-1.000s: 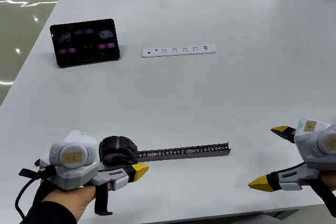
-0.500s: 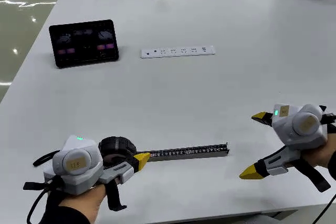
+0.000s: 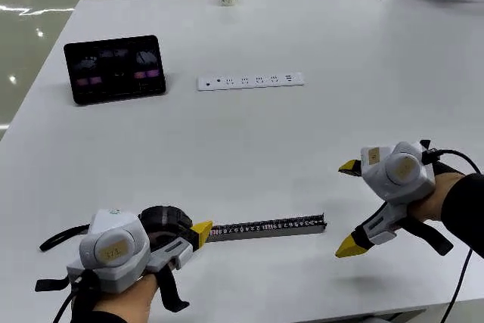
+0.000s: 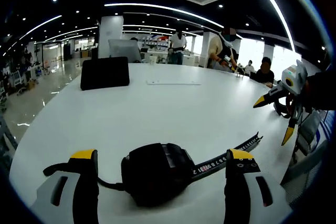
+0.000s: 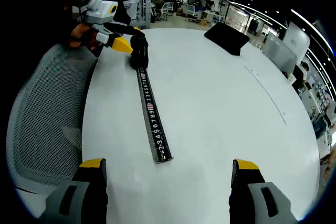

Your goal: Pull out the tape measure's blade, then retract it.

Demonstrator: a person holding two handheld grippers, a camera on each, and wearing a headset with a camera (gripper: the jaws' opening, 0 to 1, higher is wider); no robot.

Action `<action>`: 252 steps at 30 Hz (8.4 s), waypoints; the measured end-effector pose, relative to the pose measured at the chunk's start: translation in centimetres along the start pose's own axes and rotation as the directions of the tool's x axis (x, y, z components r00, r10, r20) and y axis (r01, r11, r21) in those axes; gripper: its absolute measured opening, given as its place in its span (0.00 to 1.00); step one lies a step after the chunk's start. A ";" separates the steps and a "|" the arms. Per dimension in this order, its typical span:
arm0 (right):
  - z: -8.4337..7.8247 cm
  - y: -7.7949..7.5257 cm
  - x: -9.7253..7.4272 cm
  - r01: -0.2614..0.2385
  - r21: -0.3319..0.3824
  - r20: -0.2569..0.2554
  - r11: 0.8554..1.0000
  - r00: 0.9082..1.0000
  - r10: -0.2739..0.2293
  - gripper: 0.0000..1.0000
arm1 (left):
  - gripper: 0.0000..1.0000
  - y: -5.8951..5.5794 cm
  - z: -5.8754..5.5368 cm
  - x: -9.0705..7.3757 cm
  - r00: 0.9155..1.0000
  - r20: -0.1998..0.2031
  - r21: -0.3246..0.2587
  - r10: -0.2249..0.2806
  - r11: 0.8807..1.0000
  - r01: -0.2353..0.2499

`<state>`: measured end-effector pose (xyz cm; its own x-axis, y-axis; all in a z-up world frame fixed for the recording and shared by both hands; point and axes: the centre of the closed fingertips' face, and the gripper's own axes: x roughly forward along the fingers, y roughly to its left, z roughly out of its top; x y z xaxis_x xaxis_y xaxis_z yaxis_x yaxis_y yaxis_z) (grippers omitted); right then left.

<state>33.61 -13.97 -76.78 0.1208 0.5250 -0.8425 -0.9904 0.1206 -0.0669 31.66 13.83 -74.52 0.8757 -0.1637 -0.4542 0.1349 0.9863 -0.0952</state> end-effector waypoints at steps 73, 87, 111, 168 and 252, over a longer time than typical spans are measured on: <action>-1.4 1.5 3.9 -0.169 -0.147 -0.230 0.975 0.964 0.133 0.12 | 0.83 1.0 -1.6 2.1 0.997 0.007 0.012 0.081 0.997 -0.081; -1.5 1.2 4.2 -0.164 -0.098 -0.254 0.981 0.958 0.135 0.12 | 0.64 0.7 -1.8 2.0 0.997 -0.051 -0.051 0.056 0.997 -0.059; -1.2 1.0 4.3 -0.149 -0.071 -0.309 0.986 0.943 0.120 0.11 | 0.62 0.6 -2.1 2.2 0.993 -0.105 -0.015 0.047 0.999 -0.049; 0.1 1.3 5.3 -0.113 0.023 -0.286 0.993 0.951 0.115 0.11 | 0.62 0.9 -2.4 2.1 0.990 -0.134 -0.018 0.035 0.999 -0.038; 2.1 1.5 6.5 -0.102 0.023 -0.288 0.994 0.952 0.105 0.11 | 0.63 0.9 -2.5 2.1 0.988 -0.149 -0.022 0.030 0.999 -0.033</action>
<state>33.06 -8.63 -81.24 -0.0076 0.2702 -0.9628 -0.9958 0.0860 0.0320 32.45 14.26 -77.83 0.8004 -0.1359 -0.5838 0.0954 0.9904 -0.0997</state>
